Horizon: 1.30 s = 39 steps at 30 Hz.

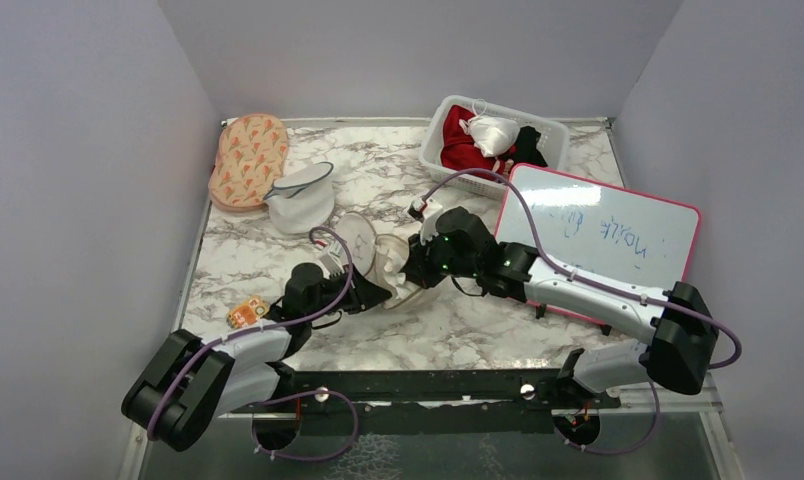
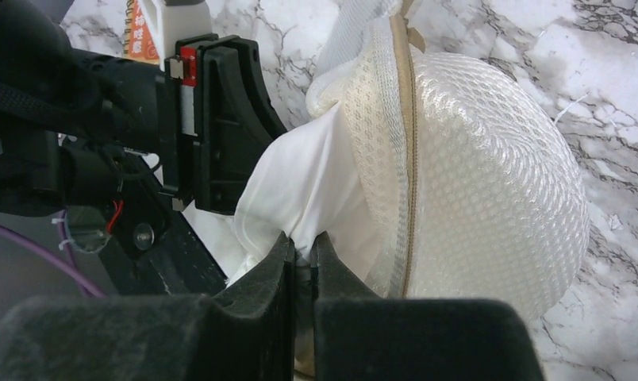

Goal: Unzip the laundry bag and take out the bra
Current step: Pick up the bra from the laundry bag.

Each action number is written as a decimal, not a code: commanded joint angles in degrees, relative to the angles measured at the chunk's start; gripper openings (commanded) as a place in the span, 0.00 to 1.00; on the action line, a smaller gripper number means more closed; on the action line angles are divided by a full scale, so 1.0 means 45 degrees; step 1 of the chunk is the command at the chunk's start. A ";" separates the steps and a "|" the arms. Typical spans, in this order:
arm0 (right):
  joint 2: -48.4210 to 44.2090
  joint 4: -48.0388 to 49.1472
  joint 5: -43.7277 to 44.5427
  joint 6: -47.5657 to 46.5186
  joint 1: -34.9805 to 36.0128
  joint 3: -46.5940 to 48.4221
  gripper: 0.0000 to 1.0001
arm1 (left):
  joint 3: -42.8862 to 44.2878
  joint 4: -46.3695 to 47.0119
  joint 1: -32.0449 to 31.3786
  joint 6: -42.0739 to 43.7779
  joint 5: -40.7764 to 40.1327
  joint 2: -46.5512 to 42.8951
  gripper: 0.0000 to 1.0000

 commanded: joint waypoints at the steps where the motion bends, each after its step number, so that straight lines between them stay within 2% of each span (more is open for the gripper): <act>1: -0.0025 0.1276 -0.1536 -0.0257 -0.0234 -0.0468 0.01 | -0.0274 0.0142 -0.0041 0.0000 0.0325 -0.0710 0.05; 5: 0.0393 0.1132 -0.3222 -0.1270 -0.0236 -0.0607 0.01 | -0.0277 0.0077 -0.0027 -0.0154 0.0222 -0.1375 0.02; 8: 0.0393 0.2120 -0.5989 -0.1536 -0.0240 -0.0844 0.01 | -0.0231 -0.0123 -0.0032 -0.0023 0.0145 -0.1541 0.00; 11: 0.0233 0.3692 -0.7393 -0.0638 -0.0240 -0.1047 0.01 | -0.0205 -0.0174 -0.0025 -0.0019 0.0185 -0.1363 0.00; 14: -0.0150 0.5875 -0.7384 0.0839 -0.0236 -0.1668 0.01 | -0.0152 -0.0181 -0.0031 -0.0041 0.0310 -0.1189 0.00; 17: -0.0637 0.7214 -0.6447 0.2104 -0.0241 -0.2090 0.01 | -0.0167 -0.0195 -0.0052 -0.0097 0.0427 -0.1273 0.00; 20: -0.1074 0.9457 -0.4950 0.3616 -0.0241 -0.3059 0.01 | -0.0251 -0.0209 -0.0041 -0.0245 0.0455 -0.1478 0.00; 23: -0.0953 1.0615 -0.3560 0.4209 -0.0241 -0.3503 0.01 | -0.0217 -0.0263 -0.0051 -0.0475 0.0543 -0.1607 0.00; 32: 0.0147 1.0244 -0.1505 0.3451 -0.0255 -0.1790 0.01 | 0.0140 -0.0872 -0.0061 -0.0812 0.0917 -0.1958 0.00; 39: -0.0214 0.7360 0.0950 0.1621 -0.0356 0.0457 0.01 | 0.0425 -0.2134 -0.0061 -0.0355 0.0289 -0.2768 0.00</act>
